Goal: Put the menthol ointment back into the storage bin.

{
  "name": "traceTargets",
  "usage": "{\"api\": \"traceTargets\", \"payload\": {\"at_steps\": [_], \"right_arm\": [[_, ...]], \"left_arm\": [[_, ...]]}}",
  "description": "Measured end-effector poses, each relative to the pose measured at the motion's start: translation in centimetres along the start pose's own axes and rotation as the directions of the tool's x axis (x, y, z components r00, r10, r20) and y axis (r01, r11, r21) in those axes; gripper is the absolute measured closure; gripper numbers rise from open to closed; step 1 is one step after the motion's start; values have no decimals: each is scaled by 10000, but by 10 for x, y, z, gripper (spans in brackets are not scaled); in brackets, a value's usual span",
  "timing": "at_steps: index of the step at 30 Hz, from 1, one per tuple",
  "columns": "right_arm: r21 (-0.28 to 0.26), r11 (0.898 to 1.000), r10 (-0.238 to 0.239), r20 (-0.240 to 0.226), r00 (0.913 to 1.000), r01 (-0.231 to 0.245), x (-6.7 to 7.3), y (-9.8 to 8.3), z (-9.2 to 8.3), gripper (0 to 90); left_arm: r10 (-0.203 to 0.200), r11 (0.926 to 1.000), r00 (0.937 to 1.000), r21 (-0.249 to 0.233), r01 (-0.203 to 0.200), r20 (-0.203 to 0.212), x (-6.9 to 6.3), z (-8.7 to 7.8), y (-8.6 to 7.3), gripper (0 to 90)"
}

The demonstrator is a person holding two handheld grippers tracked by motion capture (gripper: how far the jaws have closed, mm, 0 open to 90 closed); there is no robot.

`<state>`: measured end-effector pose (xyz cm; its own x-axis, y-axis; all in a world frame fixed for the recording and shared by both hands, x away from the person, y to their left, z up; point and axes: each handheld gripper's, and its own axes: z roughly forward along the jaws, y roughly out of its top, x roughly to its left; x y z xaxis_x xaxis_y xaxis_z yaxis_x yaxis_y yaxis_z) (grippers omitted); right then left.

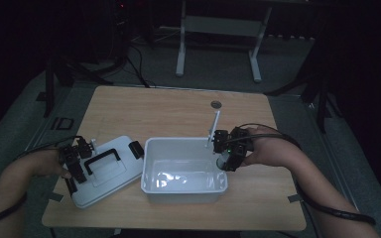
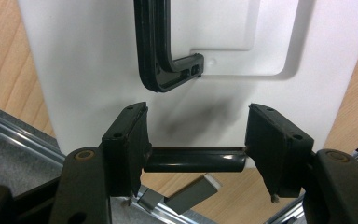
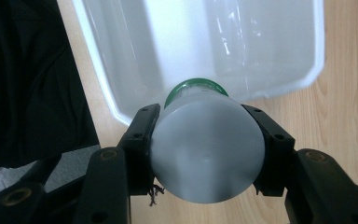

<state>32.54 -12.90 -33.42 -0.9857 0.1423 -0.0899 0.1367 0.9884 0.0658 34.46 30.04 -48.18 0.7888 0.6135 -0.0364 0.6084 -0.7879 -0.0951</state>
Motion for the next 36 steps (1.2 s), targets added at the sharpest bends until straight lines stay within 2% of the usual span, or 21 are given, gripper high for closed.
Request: {"api": "traceTargets", "payload": {"at_steps": [5, 10, 14, 22, 31, 36], "right_arm": [[91, 9993, -361, -277, 9990, 363, 5, 12, 9, 500], [83, 9989, -460, -490, 9977, 465, 7, 20, 19, 499], [234, 9975, -642, -784, 9949, 663, 9, 28, 37, 499], [513, 9971, -512, -1067, 9930, 570, 4, 36, 64, 500], [963, 9928, -579, -1398, 9885, 717, 1, 48, 95, 500], [1025, 9921, -560, -1490, 9872, 718, -1, 53, 109, 500]], "left_arm": [[49, 10000, 10000, 33, -49, -23, -1, -1, 1, 391], [85, 10000, 9999, 50, -85, -76, -2, -1, 3, 391], [156, 9999, 9998, 70, -155, -87, -3, -1, 4, 391], [133, 9998, 9999, 136, -133, -37, -3, 0, 3, 391], [182, 9998, 9998, 62, -182, -33, -3, 1, 4, 391], [169, 9999, 9999, -14, -169, 16, -2, 0, 3, 391]]}}
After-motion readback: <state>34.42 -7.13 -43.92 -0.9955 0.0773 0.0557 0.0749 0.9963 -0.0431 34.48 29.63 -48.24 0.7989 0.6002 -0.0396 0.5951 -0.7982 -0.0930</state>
